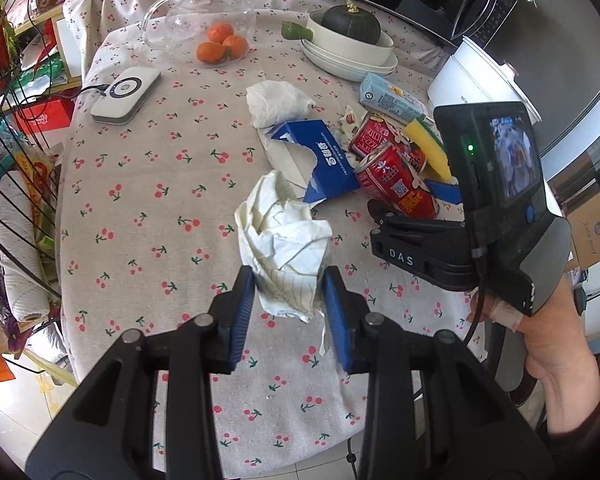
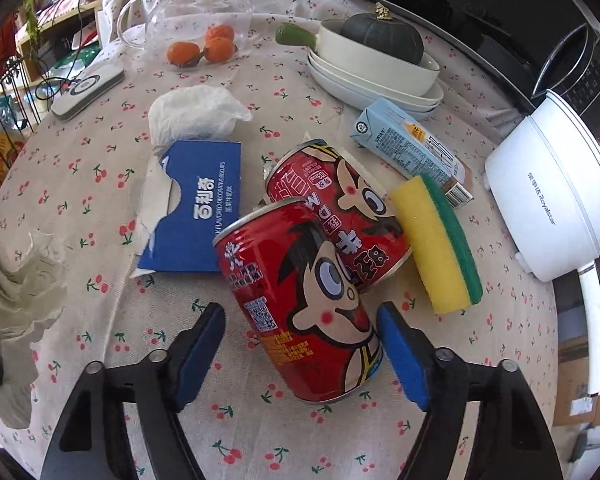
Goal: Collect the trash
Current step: 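Grasp the red can with the right tool while the left tool holds the tissue, then carry the crumpled tissue and red can over the brown bin with both tools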
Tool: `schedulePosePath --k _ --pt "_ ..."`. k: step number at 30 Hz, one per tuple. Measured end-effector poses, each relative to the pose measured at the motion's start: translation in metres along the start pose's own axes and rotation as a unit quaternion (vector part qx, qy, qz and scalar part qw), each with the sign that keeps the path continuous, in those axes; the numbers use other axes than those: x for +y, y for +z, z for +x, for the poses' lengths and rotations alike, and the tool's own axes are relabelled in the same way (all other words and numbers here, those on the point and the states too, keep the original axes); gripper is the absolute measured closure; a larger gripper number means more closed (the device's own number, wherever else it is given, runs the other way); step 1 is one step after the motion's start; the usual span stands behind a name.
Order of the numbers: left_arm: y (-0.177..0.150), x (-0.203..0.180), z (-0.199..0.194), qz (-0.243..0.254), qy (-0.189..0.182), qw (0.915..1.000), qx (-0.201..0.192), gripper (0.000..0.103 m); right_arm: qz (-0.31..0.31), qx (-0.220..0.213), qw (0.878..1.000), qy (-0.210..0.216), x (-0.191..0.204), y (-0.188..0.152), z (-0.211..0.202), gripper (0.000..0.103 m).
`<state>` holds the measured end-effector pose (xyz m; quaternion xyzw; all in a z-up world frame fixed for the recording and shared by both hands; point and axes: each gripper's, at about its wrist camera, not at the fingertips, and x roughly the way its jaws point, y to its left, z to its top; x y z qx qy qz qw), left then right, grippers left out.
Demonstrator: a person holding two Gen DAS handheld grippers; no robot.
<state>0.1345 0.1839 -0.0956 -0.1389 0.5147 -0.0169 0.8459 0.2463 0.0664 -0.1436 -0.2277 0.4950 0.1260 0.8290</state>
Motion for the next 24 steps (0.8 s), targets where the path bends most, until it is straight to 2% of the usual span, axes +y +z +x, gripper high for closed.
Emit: schedulePosePath --k 6,13,19,24 --pt "-0.002 -0.004 -0.003 0.001 -0.009 1.0000 -0.003 0.067 0.007 -0.007 1.000 0.016 -0.003 -0.003 -0.007 0.042" --pt "-0.002 -0.010 -0.010 0.002 -0.018 0.9998 -0.012 0.067 0.019 -0.035 0.999 0.037 -0.015 -0.015 -0.042 0.048" --pt "-0.005 -0.020 -0.013 0.005 -0.032 0.9994 -0.012 0.067 0.039 -0.051 0.996 0.055 -0.037 -0.035 -0.073 0.049" --pt "-0.009 -0.035 -0.015 0.020 -0.039 0.9990 -0.013 0.067 0.067 -0.058 0.994 0.067 -0.062 -0.065 -0.096 0.049"
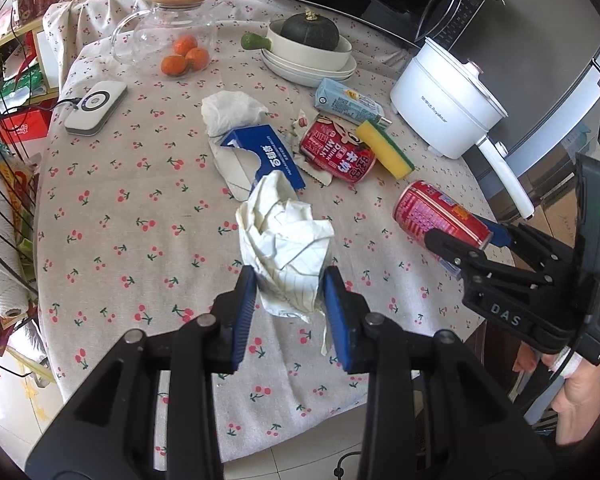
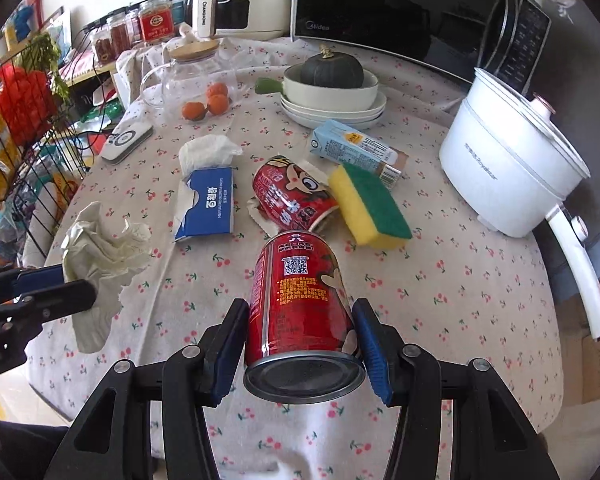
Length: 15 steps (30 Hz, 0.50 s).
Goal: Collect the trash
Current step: 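Carry the crumpled tissue and red can over the brown bin with both tools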
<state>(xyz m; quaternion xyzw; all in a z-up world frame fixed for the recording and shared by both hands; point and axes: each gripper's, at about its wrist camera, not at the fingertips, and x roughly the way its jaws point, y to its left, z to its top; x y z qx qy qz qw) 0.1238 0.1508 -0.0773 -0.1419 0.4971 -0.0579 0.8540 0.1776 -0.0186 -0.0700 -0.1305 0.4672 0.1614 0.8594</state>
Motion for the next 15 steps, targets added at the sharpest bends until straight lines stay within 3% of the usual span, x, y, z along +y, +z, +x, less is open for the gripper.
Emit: schedulePosePath --k 15 --pt "-0.016 -0.075 0.011 0.062 -0.036 0.9973 0.018 0.067 0.098 -0.011 0.995 0.003 -0.084 -0.079 -0.064 0.049"
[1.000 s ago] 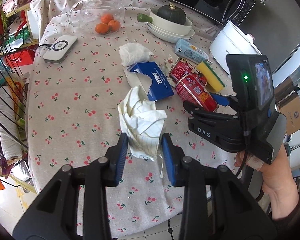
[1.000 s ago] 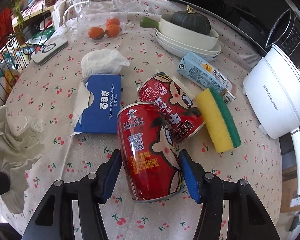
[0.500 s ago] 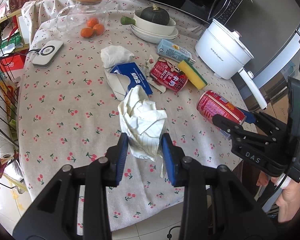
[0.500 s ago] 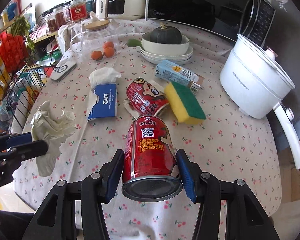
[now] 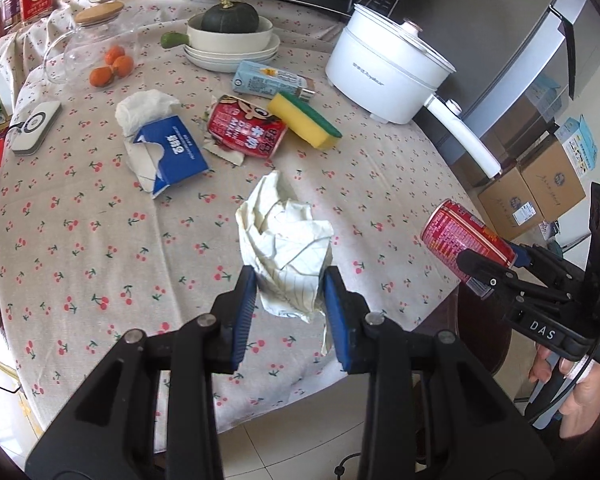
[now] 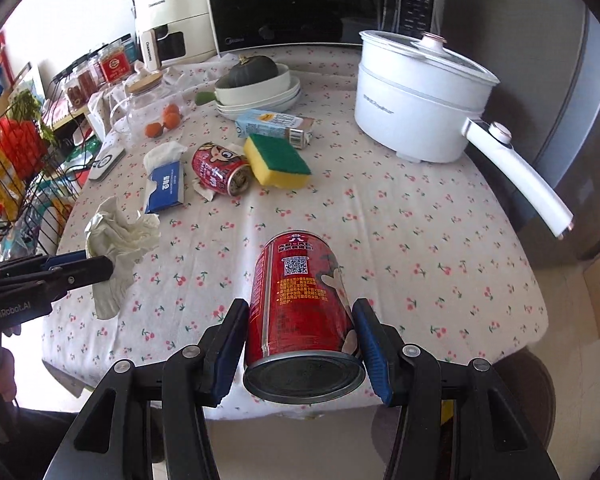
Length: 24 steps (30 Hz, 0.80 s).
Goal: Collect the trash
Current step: 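Carry the crumpled tissue and red can over the brown bin with both tools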
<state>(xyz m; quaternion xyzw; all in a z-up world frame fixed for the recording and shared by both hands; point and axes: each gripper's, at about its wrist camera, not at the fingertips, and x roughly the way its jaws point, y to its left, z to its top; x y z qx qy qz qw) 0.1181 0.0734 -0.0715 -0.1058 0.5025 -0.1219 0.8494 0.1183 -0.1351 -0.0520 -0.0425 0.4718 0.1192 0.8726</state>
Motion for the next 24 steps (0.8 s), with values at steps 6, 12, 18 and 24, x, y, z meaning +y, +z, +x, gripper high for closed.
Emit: schedulePosePath --k 6,12,18,24 --pt "-0.001 -0.039 0.016 0.037 -0.012 0.9992 0.012 0.067 0.045 0.002 0.999 0.004 -0.041 -0.023 -0.015 0.049" --pt "-0.005 -0.080 0.035 0.081 -0.026 0.9961 0.025 0.067 0.068 -0.009 0.998 -0.006 -0.078 -0.042 -0.039 0.049" --pt "-0.020 -0.126 0.055 0.125 -0.040 0.9905 0.041 0.067 0.106 -0.007 0.994 -0.023 -0.121 -0.073 -0.058 0.049" --pt "-0.040 -0.174 0.076 0.173 -0.066 0.9807 0.062 0.067 0.137 0.004 0.990 -0.044 -0.159 -0.109 -0.069 0.049"
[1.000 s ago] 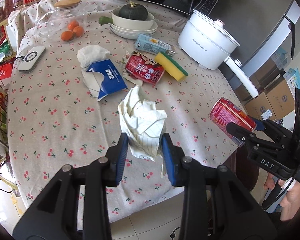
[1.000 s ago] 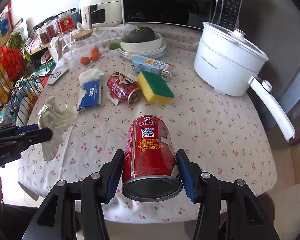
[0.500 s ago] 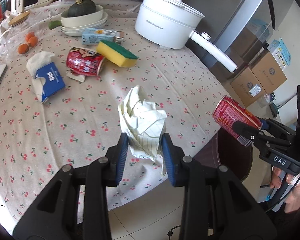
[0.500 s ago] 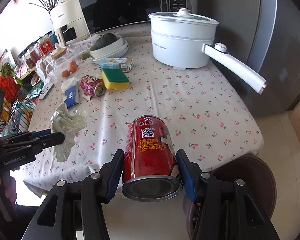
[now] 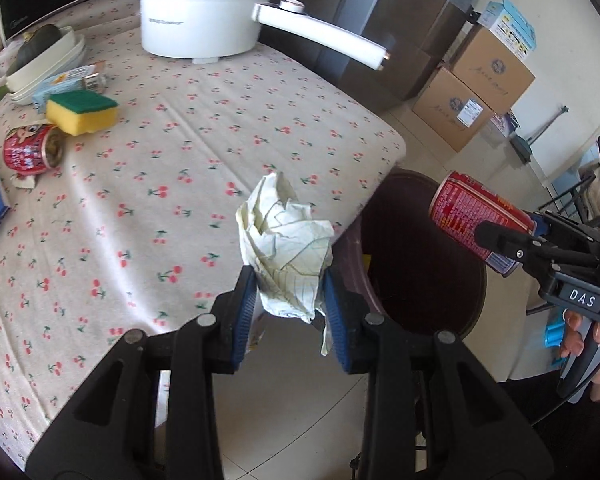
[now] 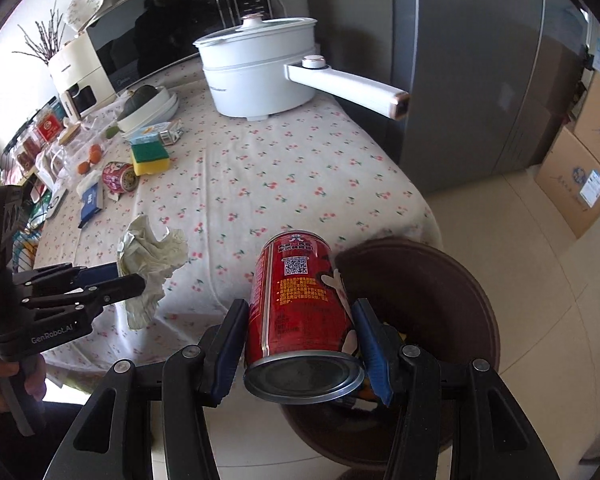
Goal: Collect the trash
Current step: 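Carry the crumpled tissue and red can over the brown bin with both tools, then open the left tool to drop the tissue while the right tool drops the can into the bin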
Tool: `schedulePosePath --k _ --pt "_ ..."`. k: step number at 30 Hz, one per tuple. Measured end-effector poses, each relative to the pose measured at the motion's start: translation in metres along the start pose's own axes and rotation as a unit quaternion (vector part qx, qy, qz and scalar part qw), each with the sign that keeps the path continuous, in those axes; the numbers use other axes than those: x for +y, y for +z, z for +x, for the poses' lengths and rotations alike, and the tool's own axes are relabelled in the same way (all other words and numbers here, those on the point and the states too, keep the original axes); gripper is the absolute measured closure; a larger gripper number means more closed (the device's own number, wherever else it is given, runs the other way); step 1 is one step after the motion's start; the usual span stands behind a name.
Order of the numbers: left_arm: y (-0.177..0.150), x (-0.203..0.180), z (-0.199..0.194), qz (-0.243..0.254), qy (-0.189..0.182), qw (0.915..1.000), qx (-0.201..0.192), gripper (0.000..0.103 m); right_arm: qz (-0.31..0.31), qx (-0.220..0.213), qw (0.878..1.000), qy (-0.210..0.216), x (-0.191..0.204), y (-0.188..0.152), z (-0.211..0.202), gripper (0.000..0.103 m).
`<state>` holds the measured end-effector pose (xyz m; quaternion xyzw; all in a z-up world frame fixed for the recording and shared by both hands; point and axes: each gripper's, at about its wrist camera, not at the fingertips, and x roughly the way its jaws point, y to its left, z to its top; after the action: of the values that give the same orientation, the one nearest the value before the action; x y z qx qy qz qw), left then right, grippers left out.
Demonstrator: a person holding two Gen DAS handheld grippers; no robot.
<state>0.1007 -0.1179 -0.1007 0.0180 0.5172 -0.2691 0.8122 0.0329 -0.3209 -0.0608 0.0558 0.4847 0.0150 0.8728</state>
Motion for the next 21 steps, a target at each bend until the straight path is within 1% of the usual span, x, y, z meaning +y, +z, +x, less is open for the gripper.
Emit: schedulePosePath --k 5,8,14,15,16,18,19,21 --pt "0.002 -0.043 0.027 0.041 -0.024 0.9988 0.016 0.067 0.028 0.008 0.999 -0.015 -0.037 -0.021 -0.004 0.049" --pt "0.004 -0.069 0.040 0.066 -0.033 0.9971 0.019 0.067 0.045 0.014 0.999 -0.025 -0.058 -0.032 -0.006 0.049" --pt "0.004 -0.098 0.062 0.101 -0.036 0.9940 0.021 0.066 0.072 0.022 0.996 -0.041 -0.092 -0.051 -0.011 0.049" --pt "0.005 -0.101 0.063 0.105 -0.027 0.9940 0.014 0.060 0.074 0.023 0.996 -0.044 -0.096 -0.053 -0.011 0.049" --pt "0.005 -0.103 0.064 0.109 -0.013 0.9939 0.007 0.039 0.076 0.025 0.996 -0.046 -0.100 -0.055 -0.011 0.049" --pt "0.006 -0.106 0.062 0.115 0.038 0.9925 -0.014 0.010 0.079 0.029 0.995 -0.049 -0.105 -0.058 -0.011 0.049" --pt "0.006 -0.107 0.060 0.122 0.055 0.9906 -0.027 0.009 0.080 0.030 0.995 -0.050 -0.107 -0.058 -0.011 0.049" --pt "0.008 -0.106 0.058 0.128 0.074 0.9885 -0.033 0.009 0.082 0.031 0.995 -0.052 -0.110 -0.060 -0.011 0.049"
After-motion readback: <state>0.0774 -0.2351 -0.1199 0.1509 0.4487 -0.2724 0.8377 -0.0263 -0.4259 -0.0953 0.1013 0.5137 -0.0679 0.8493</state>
